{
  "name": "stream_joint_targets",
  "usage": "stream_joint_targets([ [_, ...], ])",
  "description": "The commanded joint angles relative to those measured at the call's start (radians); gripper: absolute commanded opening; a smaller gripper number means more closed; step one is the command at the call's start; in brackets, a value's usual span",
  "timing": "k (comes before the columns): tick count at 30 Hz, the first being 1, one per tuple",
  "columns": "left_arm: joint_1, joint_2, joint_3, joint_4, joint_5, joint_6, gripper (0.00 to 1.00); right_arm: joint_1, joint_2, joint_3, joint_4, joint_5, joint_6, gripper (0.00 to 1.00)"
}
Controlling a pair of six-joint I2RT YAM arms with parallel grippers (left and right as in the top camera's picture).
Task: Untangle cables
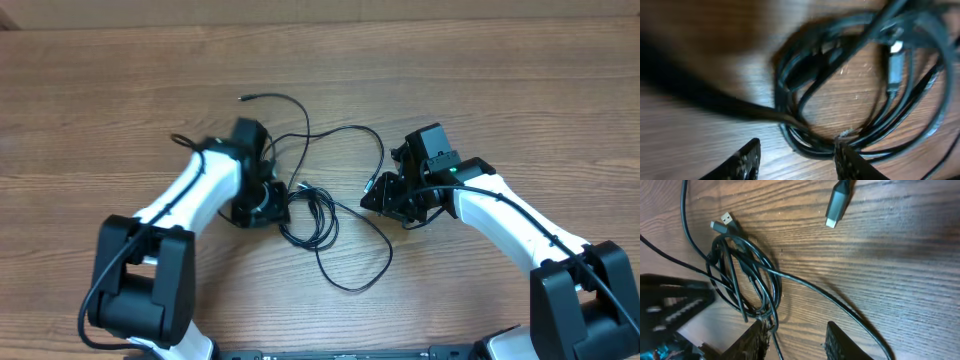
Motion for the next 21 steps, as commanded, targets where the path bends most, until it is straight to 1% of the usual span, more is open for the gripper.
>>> stream_joint_targets([
  [1,-0.046,-0.022,-0.071,0.106,-0.025,-0.115,0.40,0.000,0.003,0.002,-0.005,-0.014,0.006,0.36],
  [2,-0.055,-0.022,-0.084,0.138,-0.034,-0.127,0.38,0.000,0.003,0.002,-0.005,-0.029,0.006,0.37],
  [4,-0.068,-0.022,-0.100,0.197,-0.041,-0.124,0.28,0.000,0.003,0.001,-0.005,-0.053,0.006,0.37],
  [5,-0.071,-0.022,-0.100,0.210,-0.044,-0.111,0.17,0.000,0.003,0.001,-0.007,-0.059,0.006,0.37],
  [6,-0.070,-0.022,-0.099,0.223,-0.043,-0.095,0.08,0.000,0.003,0.001,-0.012,-0.062,0.006,0.37],
  [7,-0.070,-0.022,-0.097,0.230,-0.042,-0.087,0.04,0.000,0.003,0.001,-0.021,-0.062,0.007,0.37],
  [10,-0.061,-0.022,-0.085,0.230,-0.033,-0.076,0.04,0.012,0.003,-0.001,-0.070,-0.044,0.026,0.37],
  [13,-0.051,-0.022,-0.071,0.235,0.069,0.015,0.04,0.050,0.003,-0.011,-0.072,0.004,0.073,0.37],
  [16,-0.039,-0.022,-0.047,0.233,0.205,0.115,0.04,0.094,0.003,-0.032,-0.014,0.003,0.116,0.37],
  [18,-0.029,-0.022,-0.022,0.223,0.291,0.158,0.04,0.127,0.003,-0.048,0.036,0.021,0.164,0.37],
  [21,-0.013,-0.022,0.023,0.203,0.378,0.196,0.04,0.164,0.004,-0.056,0.053,0.106,0.245,0.31],
])
